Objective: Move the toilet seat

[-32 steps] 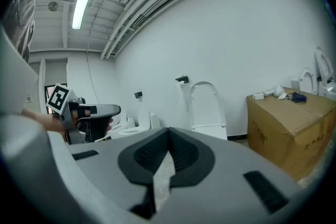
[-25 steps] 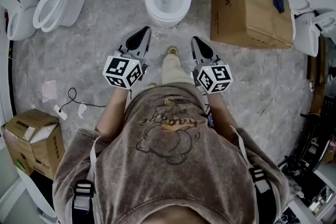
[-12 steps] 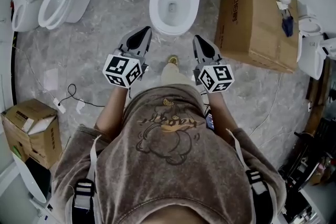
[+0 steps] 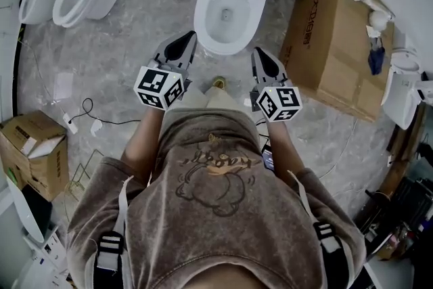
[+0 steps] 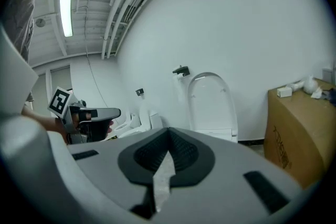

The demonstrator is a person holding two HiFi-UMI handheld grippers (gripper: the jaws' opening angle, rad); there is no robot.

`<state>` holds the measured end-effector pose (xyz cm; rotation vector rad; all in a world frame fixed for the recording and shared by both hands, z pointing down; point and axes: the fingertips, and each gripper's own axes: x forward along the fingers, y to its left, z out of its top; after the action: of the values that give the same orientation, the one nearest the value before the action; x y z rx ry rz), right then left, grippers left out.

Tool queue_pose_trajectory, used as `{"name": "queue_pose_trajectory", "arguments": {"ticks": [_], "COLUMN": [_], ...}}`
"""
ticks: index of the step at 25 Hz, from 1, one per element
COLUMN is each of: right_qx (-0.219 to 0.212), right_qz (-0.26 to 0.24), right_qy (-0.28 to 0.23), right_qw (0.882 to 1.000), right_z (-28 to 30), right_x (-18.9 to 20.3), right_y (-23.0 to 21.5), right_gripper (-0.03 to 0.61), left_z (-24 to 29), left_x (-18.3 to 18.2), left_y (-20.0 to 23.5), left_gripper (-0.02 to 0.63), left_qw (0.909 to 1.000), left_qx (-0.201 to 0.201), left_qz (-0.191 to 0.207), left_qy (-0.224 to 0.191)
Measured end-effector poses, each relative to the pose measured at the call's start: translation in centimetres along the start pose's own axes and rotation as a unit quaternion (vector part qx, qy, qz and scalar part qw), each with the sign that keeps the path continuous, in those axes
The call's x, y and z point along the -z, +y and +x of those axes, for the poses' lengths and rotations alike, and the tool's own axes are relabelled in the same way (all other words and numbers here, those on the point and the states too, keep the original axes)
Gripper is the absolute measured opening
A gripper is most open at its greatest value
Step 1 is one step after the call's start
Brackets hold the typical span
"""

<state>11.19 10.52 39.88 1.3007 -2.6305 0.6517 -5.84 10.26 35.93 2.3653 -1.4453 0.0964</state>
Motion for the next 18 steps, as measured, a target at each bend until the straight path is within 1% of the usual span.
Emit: {"name": "queue_pose_trajectory", "arguments": {"ticks": [4, 10, 14, 18], "right_qx": [-0.002, 0.011, 0.02, 0.027], "right_qz": [0.001, 0.013, 0.019, 0.029], "right_qy": [0.009, 0.021, 0.028, 0.035], "right_qw": [1.0, 1.0, 0.999, 0.999], "right_z": [1.9, 4.7, 6.7, 8.1], "right_x": [0.0, 0.7, 1.5, 2.7], "right_y": [-1.4, -3.4, -4.4, -5.6], "right_gripper": [-0.005, -0.005, -0.005, -0.005], "left_z": [1.8, 4.8, 6.9, 8.9], "left_x": [0.0, 0.1, 1.0, 2.4], "left_y": [1.1, 3.2, 5.4, 6.8], "left_gripper": [0.008, 0.008, 0.008, 0.009], "left_qw": [0.9998, 0.9995, 0.9995, 0.999], "left_qx": [0.001, 0.011, 0.005, 0.01], "left_qz": [-0.019, -0.027, -0.023, -0.031], "left_qy": [0.004, 0.013, 0.022, 0.031]}}
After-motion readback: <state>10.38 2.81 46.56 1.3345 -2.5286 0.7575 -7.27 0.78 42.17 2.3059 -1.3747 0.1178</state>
